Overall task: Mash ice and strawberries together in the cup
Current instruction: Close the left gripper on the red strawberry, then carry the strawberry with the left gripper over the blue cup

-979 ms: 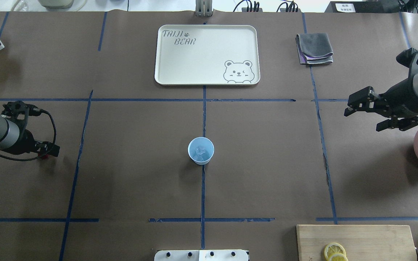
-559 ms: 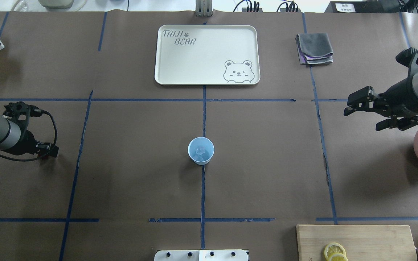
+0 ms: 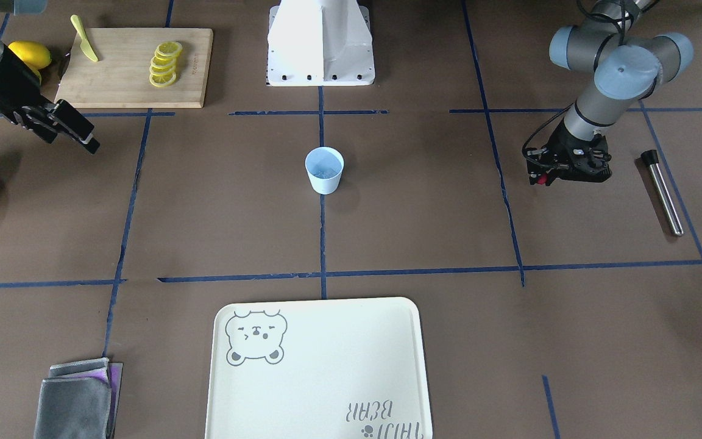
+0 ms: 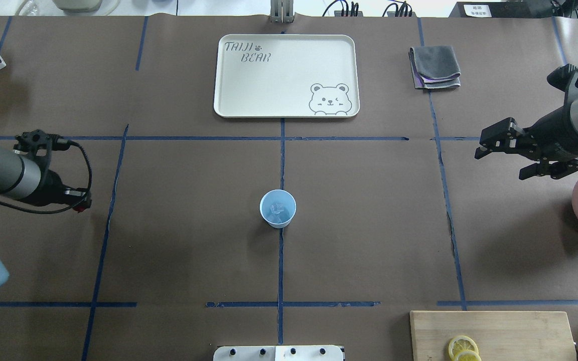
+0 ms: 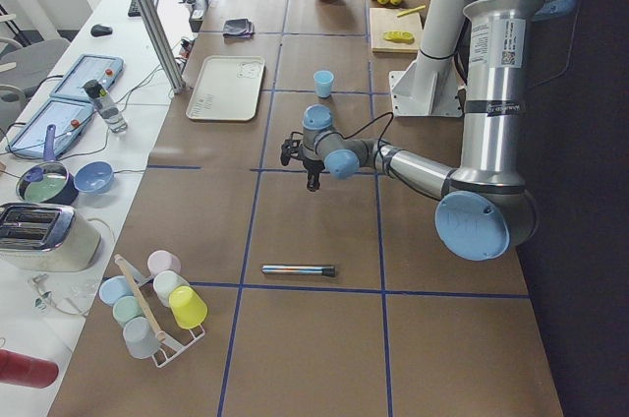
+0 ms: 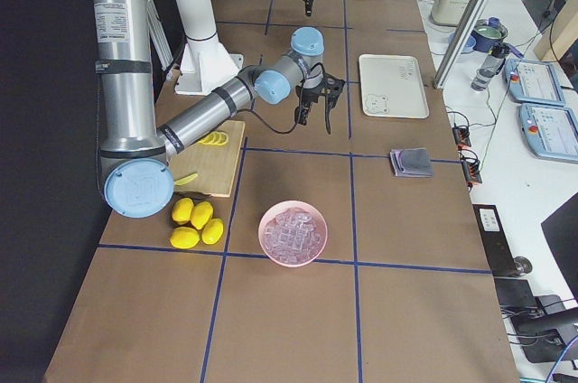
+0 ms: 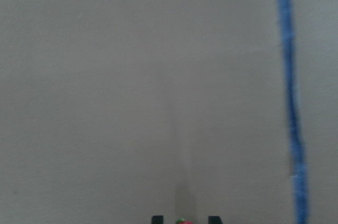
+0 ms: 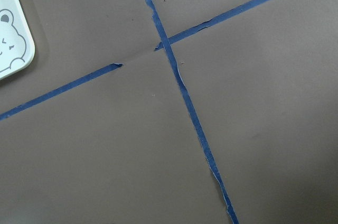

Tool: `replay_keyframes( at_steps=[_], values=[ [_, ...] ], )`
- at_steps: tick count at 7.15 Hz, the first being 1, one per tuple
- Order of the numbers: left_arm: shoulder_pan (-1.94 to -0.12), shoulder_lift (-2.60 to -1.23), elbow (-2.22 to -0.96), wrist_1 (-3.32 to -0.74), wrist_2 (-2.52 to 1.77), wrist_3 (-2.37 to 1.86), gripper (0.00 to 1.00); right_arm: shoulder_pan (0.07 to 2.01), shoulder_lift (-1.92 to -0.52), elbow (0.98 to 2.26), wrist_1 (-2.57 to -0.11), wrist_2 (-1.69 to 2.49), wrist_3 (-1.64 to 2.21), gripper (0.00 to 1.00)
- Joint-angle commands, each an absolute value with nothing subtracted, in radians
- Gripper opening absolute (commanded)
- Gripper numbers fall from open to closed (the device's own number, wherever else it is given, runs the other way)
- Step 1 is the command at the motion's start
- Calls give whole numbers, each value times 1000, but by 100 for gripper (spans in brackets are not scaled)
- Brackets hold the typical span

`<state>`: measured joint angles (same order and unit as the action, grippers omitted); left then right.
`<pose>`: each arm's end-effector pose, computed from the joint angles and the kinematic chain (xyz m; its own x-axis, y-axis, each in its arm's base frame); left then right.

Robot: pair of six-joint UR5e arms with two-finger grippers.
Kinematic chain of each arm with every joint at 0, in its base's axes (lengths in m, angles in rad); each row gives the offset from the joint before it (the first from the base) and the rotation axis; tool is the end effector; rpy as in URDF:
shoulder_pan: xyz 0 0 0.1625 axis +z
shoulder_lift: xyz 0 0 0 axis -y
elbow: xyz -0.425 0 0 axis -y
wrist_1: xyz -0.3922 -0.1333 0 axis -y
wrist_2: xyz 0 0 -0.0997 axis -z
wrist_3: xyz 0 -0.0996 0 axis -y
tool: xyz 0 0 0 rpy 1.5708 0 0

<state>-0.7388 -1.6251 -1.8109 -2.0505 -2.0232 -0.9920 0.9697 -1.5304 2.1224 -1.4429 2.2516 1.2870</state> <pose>0.3331 -0.4248 0.4674 0.6502 0.0732 -0.7562 0.0287 0.9923 0.1208 -0.2068 -0.4264 0.3608 0.5219 0.3764 0.7654 -0.2709 0.9241 -0.2697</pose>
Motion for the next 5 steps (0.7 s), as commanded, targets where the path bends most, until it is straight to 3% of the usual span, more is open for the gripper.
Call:
replay_keyframes(
  at_steps=[1,5],
  values=[
    [-683,-1896,-1827,-1979,-2026,-1255,0,980,-1532,2122,-1443,2256,1287,100],
    [-499,-2234,-1719,-1885,-1865,-1442,0,997,-1535,2121,-1445,2260,1287,100]
  ],
)
